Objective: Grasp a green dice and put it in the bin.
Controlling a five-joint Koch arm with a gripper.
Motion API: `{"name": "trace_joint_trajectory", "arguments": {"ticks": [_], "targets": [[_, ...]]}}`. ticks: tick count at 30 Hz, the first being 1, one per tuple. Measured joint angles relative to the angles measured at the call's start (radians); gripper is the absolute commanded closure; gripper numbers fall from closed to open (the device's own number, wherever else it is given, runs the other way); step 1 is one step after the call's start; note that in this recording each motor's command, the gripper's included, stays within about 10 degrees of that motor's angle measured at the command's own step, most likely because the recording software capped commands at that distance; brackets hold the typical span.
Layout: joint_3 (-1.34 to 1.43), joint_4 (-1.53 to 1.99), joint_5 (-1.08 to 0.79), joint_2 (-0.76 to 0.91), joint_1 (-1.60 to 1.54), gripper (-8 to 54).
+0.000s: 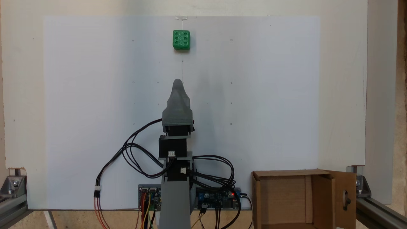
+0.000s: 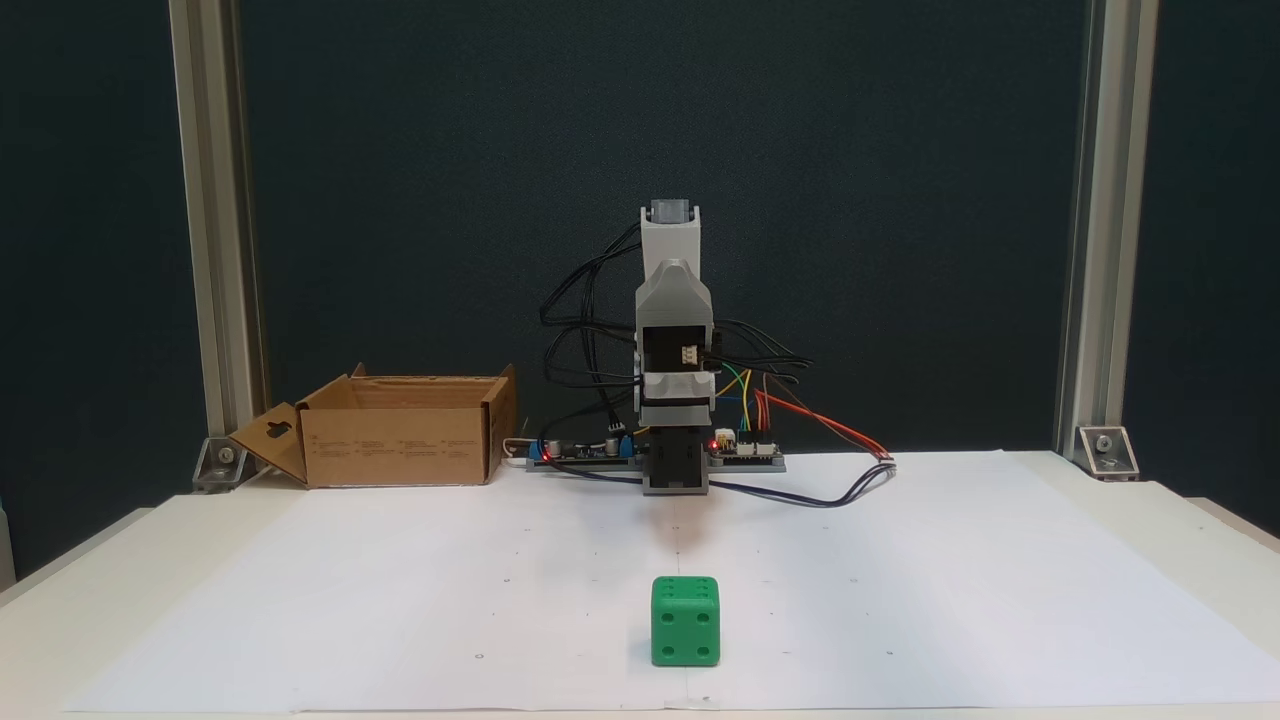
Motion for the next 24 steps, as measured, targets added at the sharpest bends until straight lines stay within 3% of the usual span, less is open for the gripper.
{"name": "trace_joint_trajectory", "arguments": {"ticks": [24], "targets": [[0.0,-0.055,0.0,-0.002,0.083,0.9]]}}
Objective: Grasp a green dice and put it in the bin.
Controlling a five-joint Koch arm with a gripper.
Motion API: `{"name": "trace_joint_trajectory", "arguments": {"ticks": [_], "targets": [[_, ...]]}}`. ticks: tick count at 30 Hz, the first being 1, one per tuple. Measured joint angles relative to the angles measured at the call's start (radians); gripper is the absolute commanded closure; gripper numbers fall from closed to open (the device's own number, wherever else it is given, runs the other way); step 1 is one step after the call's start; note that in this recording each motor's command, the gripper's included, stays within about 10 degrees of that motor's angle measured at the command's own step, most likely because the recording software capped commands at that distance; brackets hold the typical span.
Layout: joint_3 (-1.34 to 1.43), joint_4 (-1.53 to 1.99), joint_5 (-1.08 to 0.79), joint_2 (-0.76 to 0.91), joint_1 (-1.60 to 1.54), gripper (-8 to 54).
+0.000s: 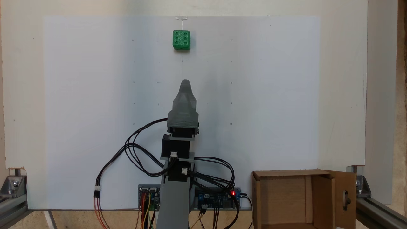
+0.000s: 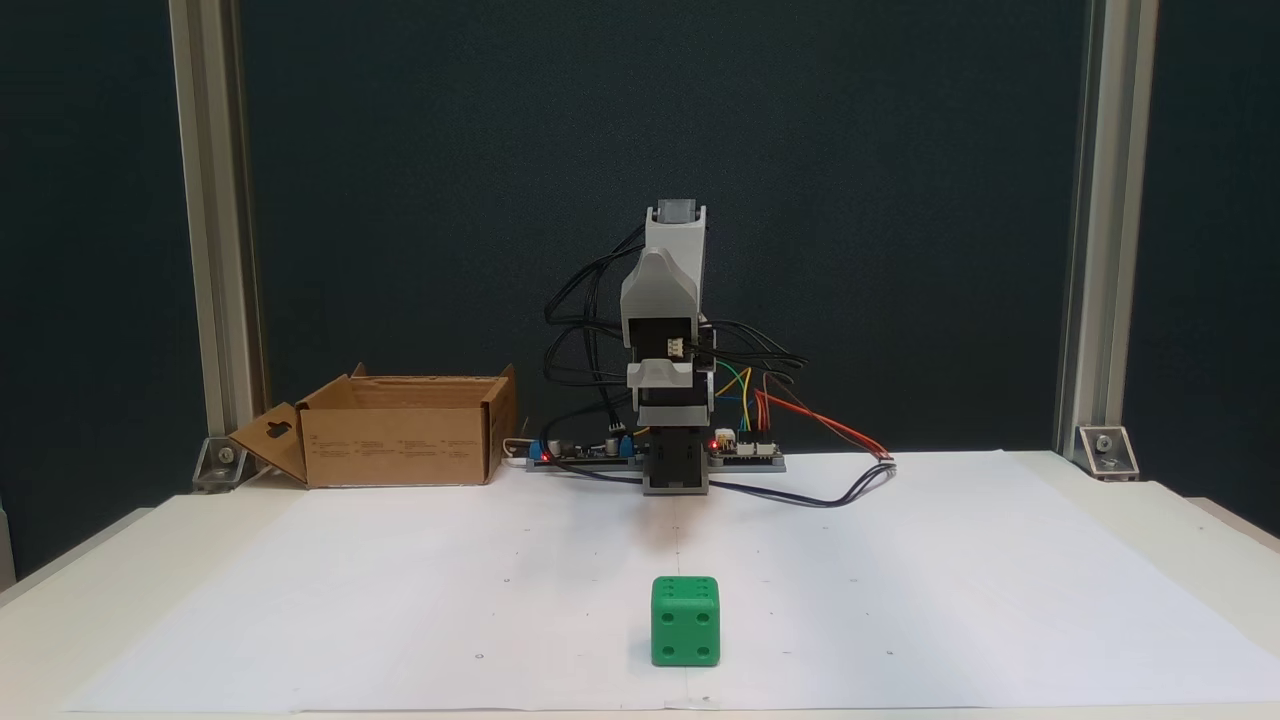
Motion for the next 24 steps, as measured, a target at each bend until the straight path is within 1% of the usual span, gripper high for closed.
{"name": "trace_joint_trajectory", "arguments": {"ticks": [16,24], "targets": [[0.0,0.0,0.0,0.002,-0.003,0.6],[0.0,0.002,-0.002,0.0,-0.015,1.7]]}}
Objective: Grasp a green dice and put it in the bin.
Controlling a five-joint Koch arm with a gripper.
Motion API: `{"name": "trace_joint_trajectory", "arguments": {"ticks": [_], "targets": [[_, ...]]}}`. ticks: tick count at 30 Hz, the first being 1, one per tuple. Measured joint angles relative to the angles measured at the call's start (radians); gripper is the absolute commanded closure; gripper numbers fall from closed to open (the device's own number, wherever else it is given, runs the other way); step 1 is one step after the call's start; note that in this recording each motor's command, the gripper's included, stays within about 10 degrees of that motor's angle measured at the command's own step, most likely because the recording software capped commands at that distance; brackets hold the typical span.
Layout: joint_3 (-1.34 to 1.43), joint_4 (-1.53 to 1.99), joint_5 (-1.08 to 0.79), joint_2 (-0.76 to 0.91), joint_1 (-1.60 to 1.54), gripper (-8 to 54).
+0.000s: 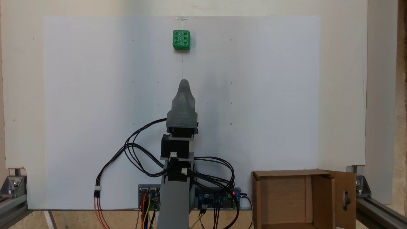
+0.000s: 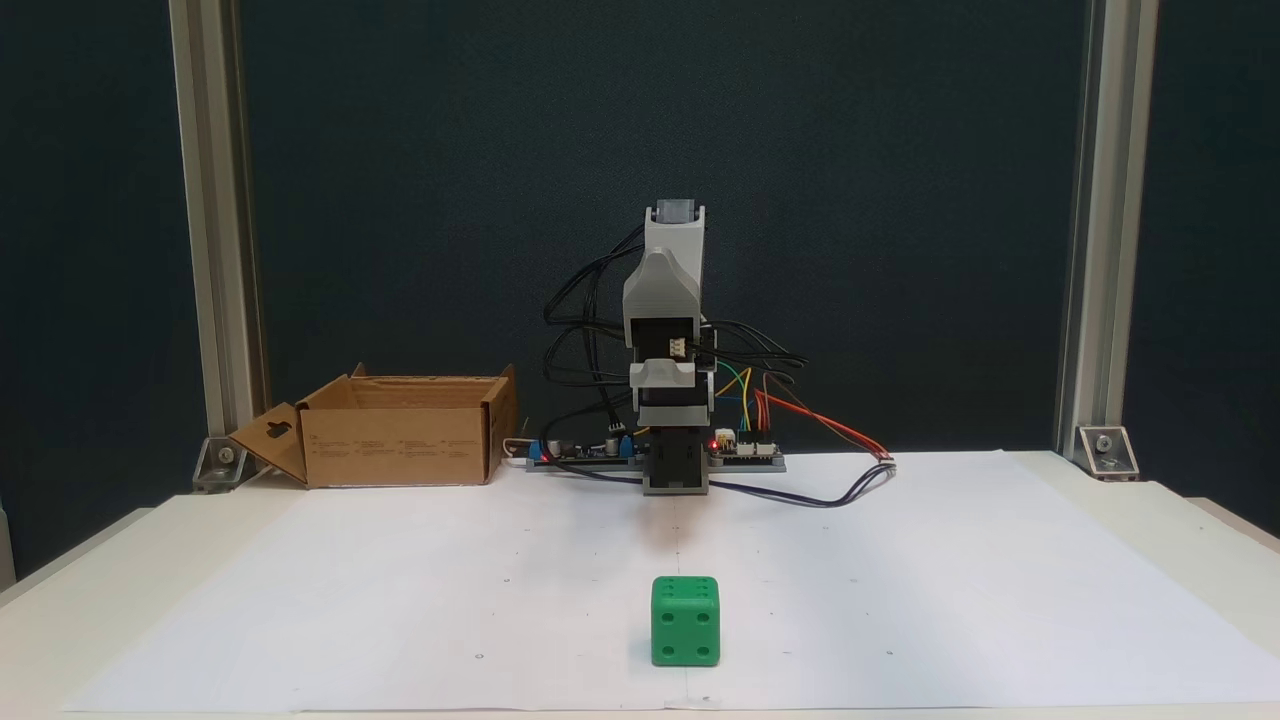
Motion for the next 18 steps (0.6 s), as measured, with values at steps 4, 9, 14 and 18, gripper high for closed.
{"name": "trace_joint_trajectory", "arguments": {"ticks": [4,9,14,18], "targets": [[0.0,-0.002,0.0,0.002,-0.005,3.3],[0.0,-0.002,-0.006,0.002,-0.058,3.4],[-0.055,0.094,-0.008,0.0,-0.055,3.3],[-0.123,0.293,-0.008,0.002,-0.057,2.6]]}}
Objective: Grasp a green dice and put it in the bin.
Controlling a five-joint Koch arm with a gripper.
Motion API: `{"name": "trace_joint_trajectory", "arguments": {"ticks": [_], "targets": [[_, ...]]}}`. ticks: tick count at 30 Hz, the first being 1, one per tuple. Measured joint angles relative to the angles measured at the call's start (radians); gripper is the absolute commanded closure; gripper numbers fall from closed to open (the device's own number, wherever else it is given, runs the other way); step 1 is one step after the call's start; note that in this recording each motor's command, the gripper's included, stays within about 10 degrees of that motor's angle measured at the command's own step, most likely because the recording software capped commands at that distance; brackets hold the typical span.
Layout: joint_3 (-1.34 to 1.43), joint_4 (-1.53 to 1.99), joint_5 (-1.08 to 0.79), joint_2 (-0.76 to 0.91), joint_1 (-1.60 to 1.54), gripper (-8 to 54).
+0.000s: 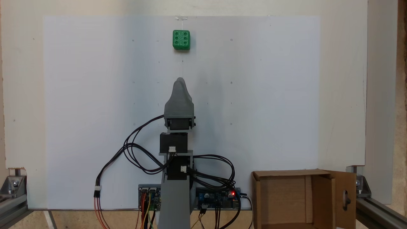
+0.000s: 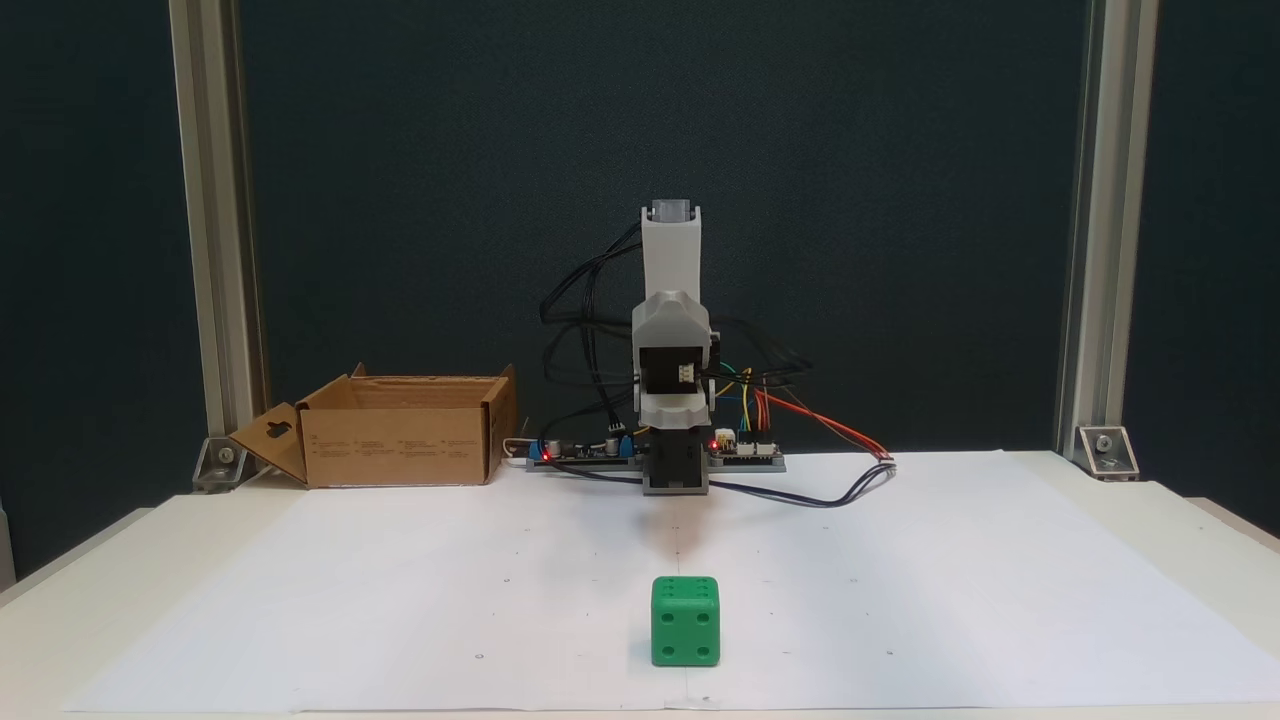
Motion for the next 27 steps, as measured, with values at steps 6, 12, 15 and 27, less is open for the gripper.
{"name": "trace_joint_trajectory", "arguments": {"ticks": [6,12,15,27], "targets": [[-0.114,0.328,0.0,0.0,0.009,1.0],[-0.407,0.696,0.0,-0.002,0.026,1.6],[-0.512,0.891,0.0,-0.002,0.026,3.3],[-0.807,1.477,0.002,-0.118,0.026,3.3]]}}
